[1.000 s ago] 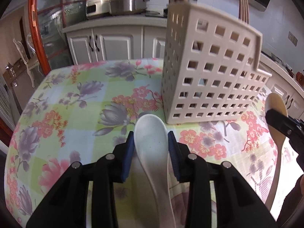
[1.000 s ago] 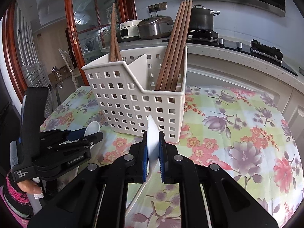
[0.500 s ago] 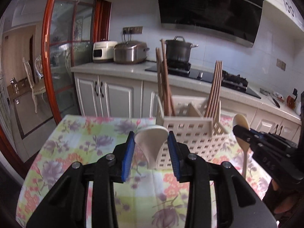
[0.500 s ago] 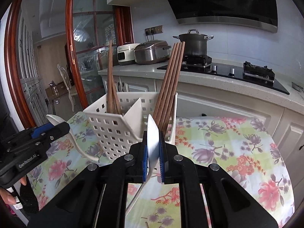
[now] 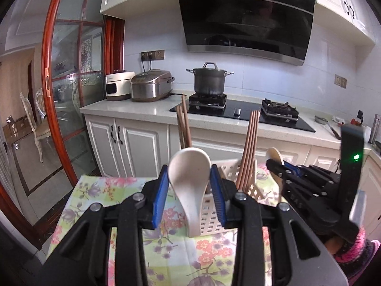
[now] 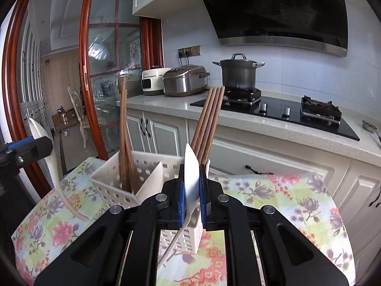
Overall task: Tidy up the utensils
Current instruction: 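Lower both white spoons handle-first into the white caddy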
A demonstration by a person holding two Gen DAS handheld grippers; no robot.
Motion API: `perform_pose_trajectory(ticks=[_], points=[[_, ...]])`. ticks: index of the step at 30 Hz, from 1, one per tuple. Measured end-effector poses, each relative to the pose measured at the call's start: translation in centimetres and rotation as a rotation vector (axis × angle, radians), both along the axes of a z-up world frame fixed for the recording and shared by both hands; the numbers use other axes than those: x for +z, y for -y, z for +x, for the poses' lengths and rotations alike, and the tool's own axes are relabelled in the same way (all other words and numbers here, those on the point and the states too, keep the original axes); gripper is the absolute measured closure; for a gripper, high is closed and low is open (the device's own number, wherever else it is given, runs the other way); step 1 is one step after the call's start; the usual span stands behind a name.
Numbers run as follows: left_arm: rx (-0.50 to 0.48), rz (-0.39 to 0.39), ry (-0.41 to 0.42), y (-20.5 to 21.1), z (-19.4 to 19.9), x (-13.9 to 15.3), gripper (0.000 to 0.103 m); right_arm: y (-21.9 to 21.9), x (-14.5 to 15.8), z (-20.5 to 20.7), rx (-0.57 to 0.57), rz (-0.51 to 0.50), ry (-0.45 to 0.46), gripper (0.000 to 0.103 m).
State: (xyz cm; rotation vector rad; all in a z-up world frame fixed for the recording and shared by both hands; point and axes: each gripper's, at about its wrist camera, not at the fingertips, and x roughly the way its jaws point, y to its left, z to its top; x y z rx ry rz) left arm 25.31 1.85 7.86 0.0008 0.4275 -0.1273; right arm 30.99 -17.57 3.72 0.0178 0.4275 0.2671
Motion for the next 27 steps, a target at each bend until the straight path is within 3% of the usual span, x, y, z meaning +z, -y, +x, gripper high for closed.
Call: perform_pose_trajectory(ticks=[7,12,27], points=[[-0.021,-0.017,0.049,0.2,2.0,4.2,0.069,0.0,1.8,2.2,-0.013,-0.011,0.030,0.092],[-0.037,-0.016,0.055,1.0,4.0,5.4,0.069,-0.2,2.3,2.7,-0.013,-0.023,0.040,0.092],[-0.042,-0.023,-0.101,1.5,9.2,-1.2,0.069,-1.4,2.0,5.2,-0.030,-0.076,0.143,0.092]])
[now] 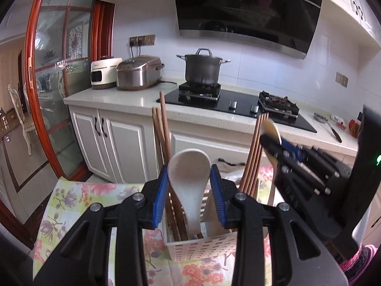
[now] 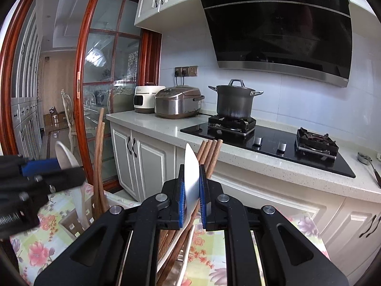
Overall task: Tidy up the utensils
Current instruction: 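Lower both white spoons handle-first into the white caddy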
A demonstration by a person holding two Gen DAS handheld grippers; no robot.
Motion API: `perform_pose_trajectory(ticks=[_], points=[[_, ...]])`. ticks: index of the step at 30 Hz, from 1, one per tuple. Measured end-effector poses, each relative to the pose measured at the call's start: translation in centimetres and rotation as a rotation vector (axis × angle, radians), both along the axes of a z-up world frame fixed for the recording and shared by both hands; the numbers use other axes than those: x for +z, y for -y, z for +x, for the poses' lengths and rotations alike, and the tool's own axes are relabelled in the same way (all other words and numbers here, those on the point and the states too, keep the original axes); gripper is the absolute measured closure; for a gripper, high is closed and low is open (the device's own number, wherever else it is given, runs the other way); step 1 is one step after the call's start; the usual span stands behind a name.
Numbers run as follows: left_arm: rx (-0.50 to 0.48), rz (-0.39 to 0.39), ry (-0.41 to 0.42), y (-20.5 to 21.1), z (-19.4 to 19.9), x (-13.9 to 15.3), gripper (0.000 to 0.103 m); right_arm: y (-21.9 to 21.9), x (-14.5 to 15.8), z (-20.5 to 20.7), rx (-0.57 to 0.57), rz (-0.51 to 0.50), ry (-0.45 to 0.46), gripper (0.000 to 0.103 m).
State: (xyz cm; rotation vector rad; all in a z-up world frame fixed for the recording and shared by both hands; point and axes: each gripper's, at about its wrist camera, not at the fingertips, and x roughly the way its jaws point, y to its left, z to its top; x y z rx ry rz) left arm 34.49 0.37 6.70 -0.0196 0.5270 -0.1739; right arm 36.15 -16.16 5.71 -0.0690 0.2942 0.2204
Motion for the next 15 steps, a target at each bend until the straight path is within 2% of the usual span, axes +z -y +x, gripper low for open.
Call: perform_pose_trajectory(ticks=[11,15], points=[[0.022,0.016,0.014,-0.45,-0.19,-0.73,0.065,-0.57,-0.39,0.42,0.007,-0.003,0.090,0.092],[0.026,0.008,0.010,-0.54,-0.26,-1.04,0.064,-0.58,-0.84,0.76,0.009,0.010,0.088,0.092]])
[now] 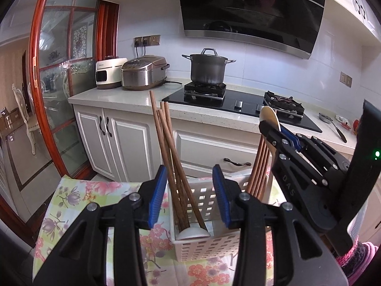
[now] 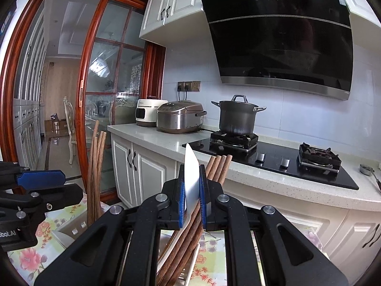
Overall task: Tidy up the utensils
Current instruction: 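Lower both white spoons handle-first into the white caddy, then open both grippers to release the spoons inside the caddy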
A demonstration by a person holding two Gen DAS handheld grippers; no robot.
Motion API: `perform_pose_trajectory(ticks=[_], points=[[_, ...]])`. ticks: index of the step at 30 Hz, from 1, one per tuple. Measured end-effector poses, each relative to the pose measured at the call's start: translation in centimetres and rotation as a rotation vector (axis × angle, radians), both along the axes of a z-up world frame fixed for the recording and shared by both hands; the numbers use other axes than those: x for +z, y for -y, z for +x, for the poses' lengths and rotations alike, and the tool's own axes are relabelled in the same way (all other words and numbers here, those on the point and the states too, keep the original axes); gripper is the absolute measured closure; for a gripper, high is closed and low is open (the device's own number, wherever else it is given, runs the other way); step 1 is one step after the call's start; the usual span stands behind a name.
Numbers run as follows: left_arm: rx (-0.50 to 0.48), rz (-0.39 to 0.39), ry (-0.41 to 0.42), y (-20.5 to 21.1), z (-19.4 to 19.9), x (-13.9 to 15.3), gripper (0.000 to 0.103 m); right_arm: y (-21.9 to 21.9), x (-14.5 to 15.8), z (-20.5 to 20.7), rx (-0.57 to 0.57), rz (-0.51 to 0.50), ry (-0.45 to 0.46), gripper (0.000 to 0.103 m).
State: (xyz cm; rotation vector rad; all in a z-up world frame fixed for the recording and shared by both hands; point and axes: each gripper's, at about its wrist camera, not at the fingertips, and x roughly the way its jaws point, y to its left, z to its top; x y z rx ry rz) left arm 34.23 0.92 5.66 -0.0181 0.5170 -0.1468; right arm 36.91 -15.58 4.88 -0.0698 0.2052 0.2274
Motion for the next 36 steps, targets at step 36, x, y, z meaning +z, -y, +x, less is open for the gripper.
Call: perform_pose_trajectory(ticks=[36], points=[[0.099,0.016,0.038,-1.2,-4.8,-1.1,0.025,2.6,-0.5,-5.7,-0.004,0.051,-0.066,0.061]])
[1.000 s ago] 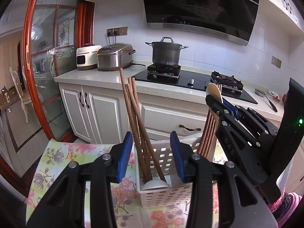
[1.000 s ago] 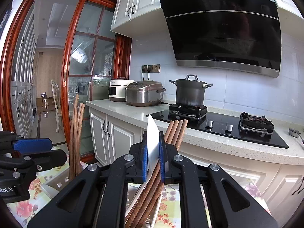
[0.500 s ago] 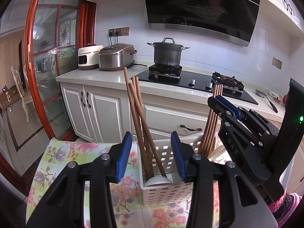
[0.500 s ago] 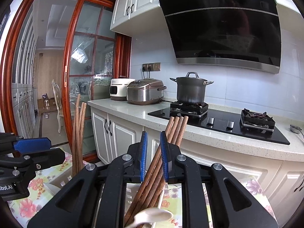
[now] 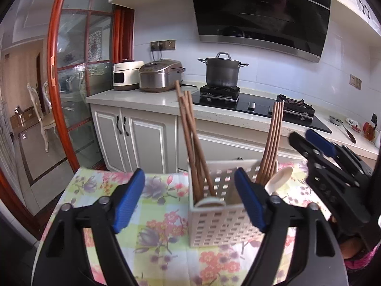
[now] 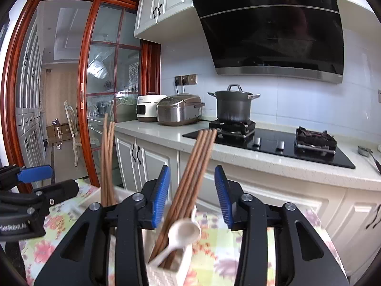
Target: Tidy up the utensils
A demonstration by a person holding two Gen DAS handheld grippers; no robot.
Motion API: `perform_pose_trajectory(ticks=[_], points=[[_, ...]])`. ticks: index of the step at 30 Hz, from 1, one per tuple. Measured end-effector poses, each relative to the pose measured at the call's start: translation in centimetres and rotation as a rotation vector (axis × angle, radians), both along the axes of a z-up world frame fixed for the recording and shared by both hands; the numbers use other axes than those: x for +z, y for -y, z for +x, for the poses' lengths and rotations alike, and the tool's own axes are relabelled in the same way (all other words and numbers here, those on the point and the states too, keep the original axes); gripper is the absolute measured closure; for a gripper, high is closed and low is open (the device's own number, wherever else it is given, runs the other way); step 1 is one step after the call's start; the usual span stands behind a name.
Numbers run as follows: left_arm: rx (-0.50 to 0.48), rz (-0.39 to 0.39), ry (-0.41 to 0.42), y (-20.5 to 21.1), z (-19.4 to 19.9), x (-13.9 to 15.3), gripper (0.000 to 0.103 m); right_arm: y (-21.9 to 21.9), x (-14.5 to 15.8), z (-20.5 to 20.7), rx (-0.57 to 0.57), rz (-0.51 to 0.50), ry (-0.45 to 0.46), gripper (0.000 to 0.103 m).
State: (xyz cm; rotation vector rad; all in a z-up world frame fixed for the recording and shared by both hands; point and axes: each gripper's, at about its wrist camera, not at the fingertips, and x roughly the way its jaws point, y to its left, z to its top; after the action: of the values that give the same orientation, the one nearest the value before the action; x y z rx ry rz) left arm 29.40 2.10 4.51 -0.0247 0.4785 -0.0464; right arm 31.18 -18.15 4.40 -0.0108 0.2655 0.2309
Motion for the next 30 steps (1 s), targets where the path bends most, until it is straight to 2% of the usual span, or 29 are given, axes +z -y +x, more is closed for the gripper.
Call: perform_pose_trajectory(ticks=[2,5,10,17,20,25,30], points=[[0.008,-0.002,0.005,-0.1,-1.2,-0.2,0.020,0.2,-0.2,-1.3,0.004,0.001,-0.011,0.058],[0.023,-0.001,0.030,-0.3,-3.3,-0.3,0.011,0.4,-0.5,-4.1,0.036,0.009,-0.046,0.049],[0.034,0.015,0.053,-0.4,-7.3,-0.4,0.005,0.0,-0.6,-9.3,0.070,-0.020,-0.068,0.042],[0.066,0.026,0.075,-0.9,-13.8,-0.7,0.005,-0.3,-0.3,-16.7,0.080,-0.056,-0.103,0.032],[0.077,0.032,0.078,-0.8,-16.1,-1.0,0.005,0.1,0.2,-19.8,0.068,-0.029,-0.105,0.028],[0.082,0.029,0.067,-0.3,-18.4,-1.1,0.005,1.5,1.1,-22.3,0.055,0.046,-0.125,0.023],[0.068,0.038,0.108,0.3,-20.0,-0.2,0.005,1.9,0.9,-23.0,0.042,0.049,-0.139,0.019]])
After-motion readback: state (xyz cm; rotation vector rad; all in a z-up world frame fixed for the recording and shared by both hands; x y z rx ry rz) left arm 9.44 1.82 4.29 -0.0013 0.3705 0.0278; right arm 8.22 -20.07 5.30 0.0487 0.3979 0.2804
